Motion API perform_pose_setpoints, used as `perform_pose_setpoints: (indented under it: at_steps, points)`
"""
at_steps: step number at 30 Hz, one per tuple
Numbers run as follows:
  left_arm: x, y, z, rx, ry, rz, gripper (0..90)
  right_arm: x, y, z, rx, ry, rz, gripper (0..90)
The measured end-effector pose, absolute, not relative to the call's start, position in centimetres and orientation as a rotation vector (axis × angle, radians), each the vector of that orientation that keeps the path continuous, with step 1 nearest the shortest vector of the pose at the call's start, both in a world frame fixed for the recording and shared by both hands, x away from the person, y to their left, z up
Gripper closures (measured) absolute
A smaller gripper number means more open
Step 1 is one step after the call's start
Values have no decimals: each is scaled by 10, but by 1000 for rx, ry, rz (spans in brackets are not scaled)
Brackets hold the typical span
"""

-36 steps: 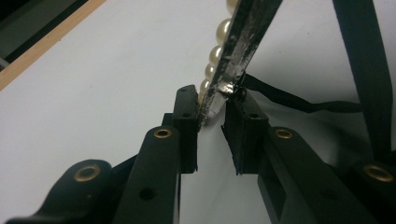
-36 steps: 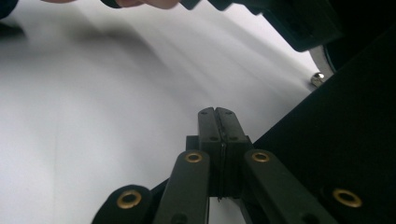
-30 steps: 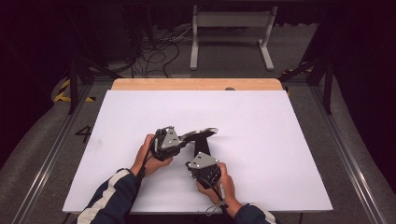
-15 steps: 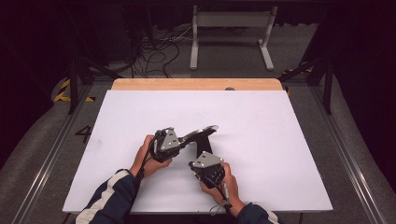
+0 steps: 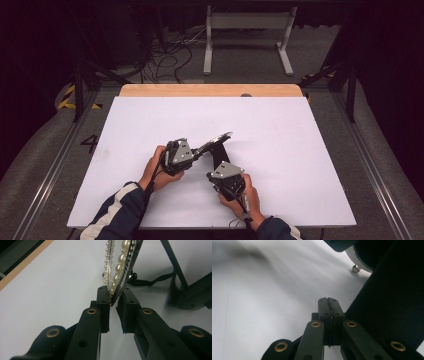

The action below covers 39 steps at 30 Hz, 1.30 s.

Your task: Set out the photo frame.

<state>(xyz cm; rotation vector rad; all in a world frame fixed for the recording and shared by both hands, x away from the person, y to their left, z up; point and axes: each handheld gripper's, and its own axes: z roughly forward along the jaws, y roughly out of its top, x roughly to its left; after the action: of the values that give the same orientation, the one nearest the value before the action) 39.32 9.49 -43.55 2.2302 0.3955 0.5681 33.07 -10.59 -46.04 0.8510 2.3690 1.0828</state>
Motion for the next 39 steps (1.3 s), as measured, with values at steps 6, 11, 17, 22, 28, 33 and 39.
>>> perform_pose_setpoints:
  at_steps: [6,11,17,22,28,33,39]
  points:
    - [391,95,-435,2232,393,556,800,332,-110,-460,856,2371,1082,900]
    - [389,94,-434,2239,378,549,799,333,-114,-459,849,2372,1066,900]
    - [387,93,-433,2244,363,547,798,335,-121,-457,869,2374,1062,900]
    - [385,92,-432,2250,351,551,792,339,-127,-455,900,2377,1075,900]
    - [382,91,-431,2259,336,559,789,340,-129,-455,894,2377,1064,900]
    - [379,90,-430,2264,327,564,784,341,-132,-454,902,2375,1058,900]
    - [379,89,-432,2250,336,548,774,342,-135,-454,914,2367,1054,900]
